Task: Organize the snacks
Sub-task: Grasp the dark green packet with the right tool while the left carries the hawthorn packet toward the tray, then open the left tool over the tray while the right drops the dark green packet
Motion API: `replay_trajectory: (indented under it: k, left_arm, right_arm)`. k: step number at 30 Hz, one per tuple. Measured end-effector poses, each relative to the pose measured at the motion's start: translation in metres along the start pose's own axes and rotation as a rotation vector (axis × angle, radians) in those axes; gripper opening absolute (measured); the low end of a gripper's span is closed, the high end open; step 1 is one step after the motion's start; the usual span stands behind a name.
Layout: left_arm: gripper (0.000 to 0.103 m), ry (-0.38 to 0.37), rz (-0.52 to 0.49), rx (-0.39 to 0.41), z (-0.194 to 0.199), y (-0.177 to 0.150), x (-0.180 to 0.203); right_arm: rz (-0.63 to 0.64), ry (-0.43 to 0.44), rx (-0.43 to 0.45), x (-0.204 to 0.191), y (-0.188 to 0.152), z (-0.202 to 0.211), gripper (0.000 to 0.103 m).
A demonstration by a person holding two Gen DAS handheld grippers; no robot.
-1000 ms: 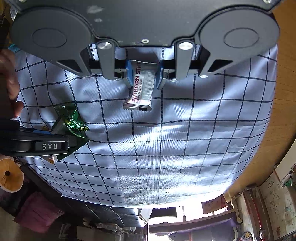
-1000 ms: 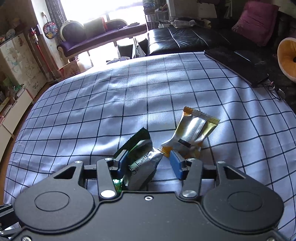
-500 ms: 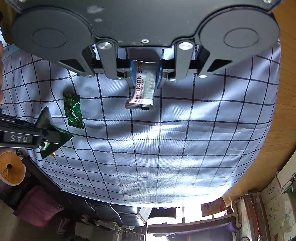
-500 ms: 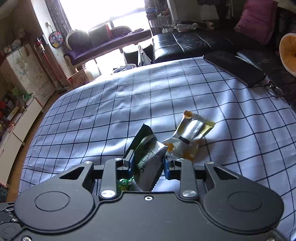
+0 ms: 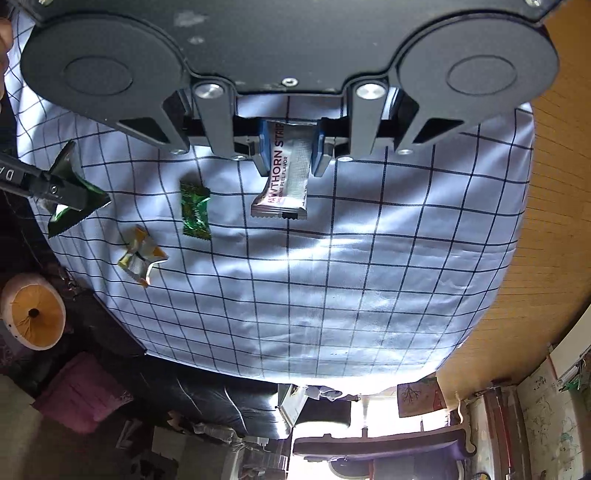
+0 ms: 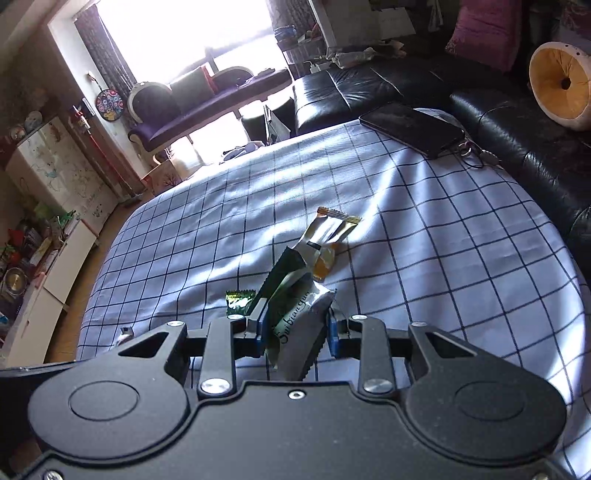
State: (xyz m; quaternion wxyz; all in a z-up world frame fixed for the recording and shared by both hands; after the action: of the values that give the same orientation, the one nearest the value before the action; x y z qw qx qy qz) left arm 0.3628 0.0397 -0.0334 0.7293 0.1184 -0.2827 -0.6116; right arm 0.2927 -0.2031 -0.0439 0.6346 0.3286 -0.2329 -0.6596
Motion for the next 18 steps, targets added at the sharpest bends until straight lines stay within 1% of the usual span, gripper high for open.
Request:
replay_trajectory:
  k: [3,8,13,18]
  left_arm:
    - [0.022,-0.018,-0.018,-0.006,0.020,-0.011,0.008]
    - [0.022,-0.019,-0.036,-0.039,0.041,-0.039,0.009]
    - [0.022,0.010,-0.058,-0.053,0.055,-0.069,0.001]
    - [0.022,0.036,-0.069,-0.066,0.059,-0.090,-0.011]
  right_arm:
    - [0.007,0.007,-0.018,0.000,-0.012,0.015,0.040]
    - [0.019,0.033,-0.055,-0.005,-0.038,0.039,0.040]
    - [0.039,0.040,-0.083,-0.008,-0.069,0.057,0.040]
    - [-0.014,0.043,-0.098,-0.003,-0.092,0.068,0.040]
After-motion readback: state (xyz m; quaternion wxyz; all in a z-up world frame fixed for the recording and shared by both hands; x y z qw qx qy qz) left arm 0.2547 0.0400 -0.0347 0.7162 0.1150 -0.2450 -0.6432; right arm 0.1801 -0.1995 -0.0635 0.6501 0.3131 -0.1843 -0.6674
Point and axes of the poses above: each gripper's, at about its wrist camera, not at the fingertips, and z roughly against the way its jaws point, x to its right, y to its top, the point moved 7 cm from there along -z, roughly the way its jaws point, and after that the axes turned 15 degrees about z, right-handed, at the moved point
